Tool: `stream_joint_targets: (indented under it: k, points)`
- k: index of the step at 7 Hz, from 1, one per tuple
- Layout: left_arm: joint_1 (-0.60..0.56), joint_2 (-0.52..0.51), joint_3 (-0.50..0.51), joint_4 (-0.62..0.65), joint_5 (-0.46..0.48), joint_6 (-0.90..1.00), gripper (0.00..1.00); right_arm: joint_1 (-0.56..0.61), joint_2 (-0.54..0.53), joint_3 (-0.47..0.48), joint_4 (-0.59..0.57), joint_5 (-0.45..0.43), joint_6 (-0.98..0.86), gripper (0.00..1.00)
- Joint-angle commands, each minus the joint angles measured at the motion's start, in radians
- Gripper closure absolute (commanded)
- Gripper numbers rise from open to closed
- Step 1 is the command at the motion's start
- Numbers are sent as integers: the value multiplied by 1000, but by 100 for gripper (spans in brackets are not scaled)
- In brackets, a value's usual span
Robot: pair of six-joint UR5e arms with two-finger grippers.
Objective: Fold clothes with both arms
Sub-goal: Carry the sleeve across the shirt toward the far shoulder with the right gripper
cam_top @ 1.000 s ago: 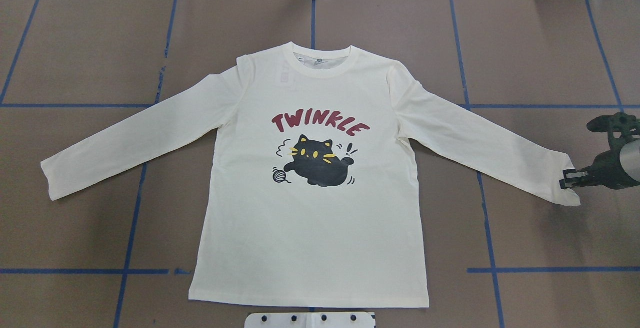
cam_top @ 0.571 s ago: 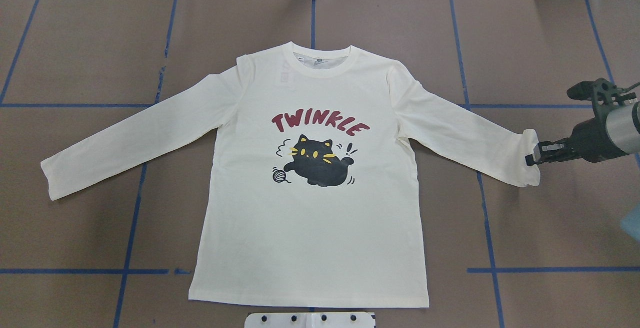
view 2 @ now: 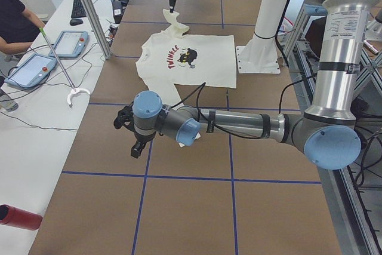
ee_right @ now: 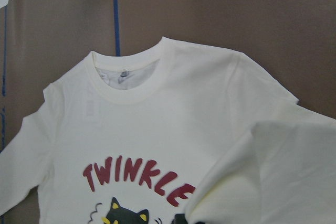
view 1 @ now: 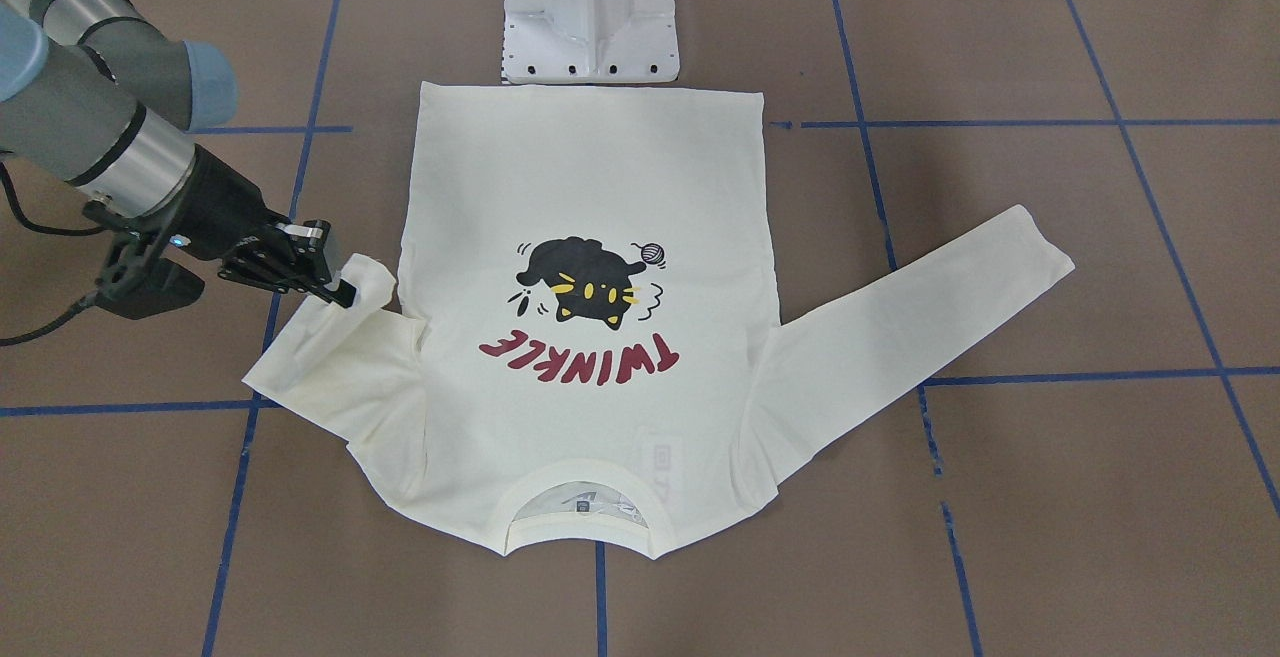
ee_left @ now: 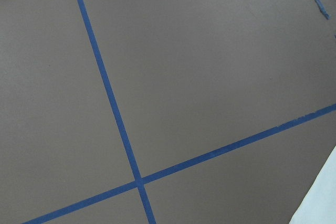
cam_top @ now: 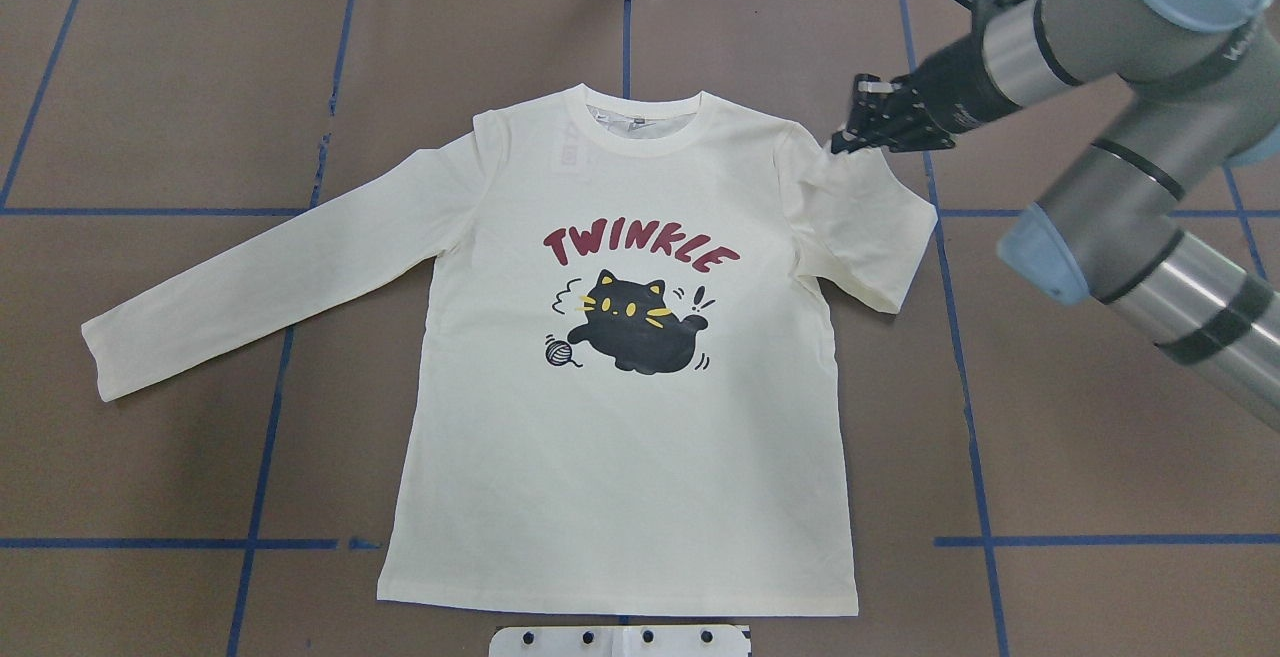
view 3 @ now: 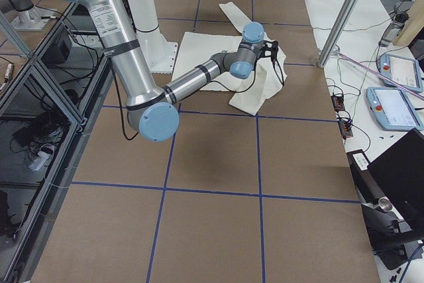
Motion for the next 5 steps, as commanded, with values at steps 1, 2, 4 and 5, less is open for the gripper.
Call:
stream_joint_targets:
  k: [1,2,4,5]
  points:
    - [0,0,4,-1,0,1,0,-15,327,-258,2,-5,42,100]
    - [0,0,10,-1,0,1,0,-86,406,-316,2,-67,40,100]
    - [0,0,24,-22,0,-2,0,-237,493,-441,3,-274,40,100]
    - [0,0,34,-33,0,1,0,-258,502,-466,5,-301,39,100]
